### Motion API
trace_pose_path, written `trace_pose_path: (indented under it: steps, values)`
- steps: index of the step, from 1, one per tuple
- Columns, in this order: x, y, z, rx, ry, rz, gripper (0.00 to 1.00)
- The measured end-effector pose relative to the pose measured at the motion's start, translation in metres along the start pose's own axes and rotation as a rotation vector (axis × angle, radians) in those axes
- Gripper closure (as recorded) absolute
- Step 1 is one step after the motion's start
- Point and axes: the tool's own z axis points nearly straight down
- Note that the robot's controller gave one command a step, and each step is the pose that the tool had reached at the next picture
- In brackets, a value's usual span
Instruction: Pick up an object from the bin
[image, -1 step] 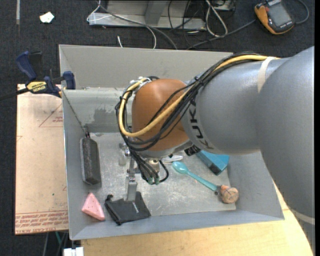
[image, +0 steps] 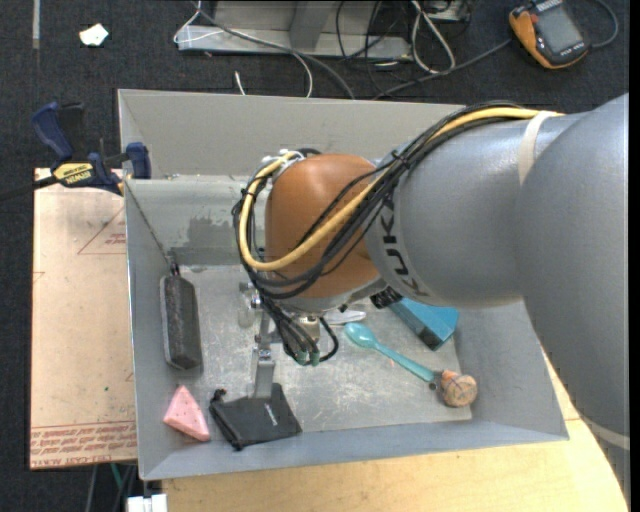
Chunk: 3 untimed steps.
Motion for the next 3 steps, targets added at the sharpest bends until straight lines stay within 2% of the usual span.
trace_pose_path:
  steps: [1,2,3]
  values:
    - [0.015,-0.001,0.062,-0.002,-0.003,0.023,0.00]
    - [0.037,-0.002,0.084,-0.005,-0.016,-0.072,0.00]
    - [0.036,0.003,0.084,-0.005,-0.015,-0.012,0.00]
